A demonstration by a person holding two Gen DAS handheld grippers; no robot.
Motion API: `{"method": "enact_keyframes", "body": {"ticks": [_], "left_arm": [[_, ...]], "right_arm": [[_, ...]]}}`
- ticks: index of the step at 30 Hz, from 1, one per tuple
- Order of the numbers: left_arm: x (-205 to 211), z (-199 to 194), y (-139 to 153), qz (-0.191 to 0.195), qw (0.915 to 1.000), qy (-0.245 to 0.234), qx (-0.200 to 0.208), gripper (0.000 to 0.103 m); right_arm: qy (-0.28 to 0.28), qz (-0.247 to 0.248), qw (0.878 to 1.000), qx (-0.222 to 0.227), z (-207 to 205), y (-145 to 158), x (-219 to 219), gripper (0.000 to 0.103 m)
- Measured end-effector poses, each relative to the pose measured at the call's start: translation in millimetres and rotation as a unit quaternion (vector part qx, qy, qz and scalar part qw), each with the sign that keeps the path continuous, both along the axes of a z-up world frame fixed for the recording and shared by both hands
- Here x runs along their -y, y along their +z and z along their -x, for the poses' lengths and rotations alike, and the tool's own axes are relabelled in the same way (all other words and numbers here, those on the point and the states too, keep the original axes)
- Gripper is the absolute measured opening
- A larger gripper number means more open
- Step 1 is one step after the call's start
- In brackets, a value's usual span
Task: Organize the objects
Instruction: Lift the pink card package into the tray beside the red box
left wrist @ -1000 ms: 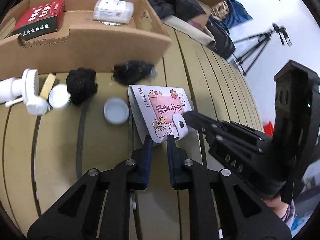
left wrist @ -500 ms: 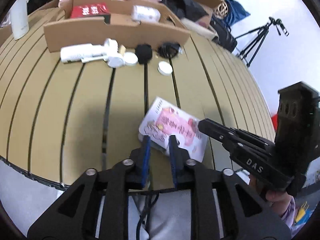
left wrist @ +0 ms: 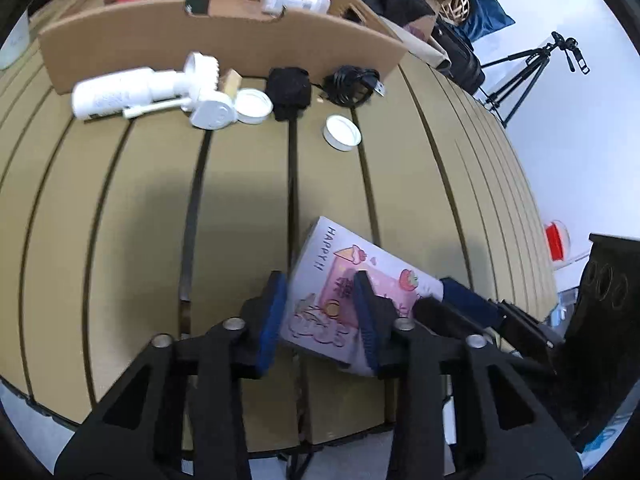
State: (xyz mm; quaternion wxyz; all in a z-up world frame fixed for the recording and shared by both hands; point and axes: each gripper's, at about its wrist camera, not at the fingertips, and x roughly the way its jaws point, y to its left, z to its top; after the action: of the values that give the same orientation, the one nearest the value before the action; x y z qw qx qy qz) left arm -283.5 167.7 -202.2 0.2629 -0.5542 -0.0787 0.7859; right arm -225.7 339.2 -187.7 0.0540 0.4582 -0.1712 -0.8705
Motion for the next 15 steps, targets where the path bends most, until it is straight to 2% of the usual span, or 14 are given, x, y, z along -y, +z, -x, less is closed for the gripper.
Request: {"method": "enact_keyframes", "body": {"ticks": [3, 5, 8, 12, 15], "left_arm": [[7, 2, 0, -0.019, 0.9996, 0.018, 0.008, 0.021], [10, 1, 3, -0.02, 0.9996, 0.021, 0.005, 0.02], [18, 5, 14, -0.051, 0.9982, 0.031, 0.007, 0.018], [26, 26, 46, -0.064, 0.9964, 0.048, -0.026, 0.017], [38, 61, 82, -0.084, 0.9928, 0.059, -0.062, 0.017]], "right_arm": [[-0.005, -0.018, 1.0, -0.005, 8, -2, 1, 0.038], [-0.007, -0.014, 1.0, -0.005, 13, -1, 0, 0.029], [-0.003, -0.011, 1.0, -0.024, 25, 12, -1, 0.028], [0.014, -0.005, 0.998, -0.061, 57, 43, 1, 0.026], [0.028, -0.021, 0.995, -0.092, 91, 72, 11, 0.026]]}}
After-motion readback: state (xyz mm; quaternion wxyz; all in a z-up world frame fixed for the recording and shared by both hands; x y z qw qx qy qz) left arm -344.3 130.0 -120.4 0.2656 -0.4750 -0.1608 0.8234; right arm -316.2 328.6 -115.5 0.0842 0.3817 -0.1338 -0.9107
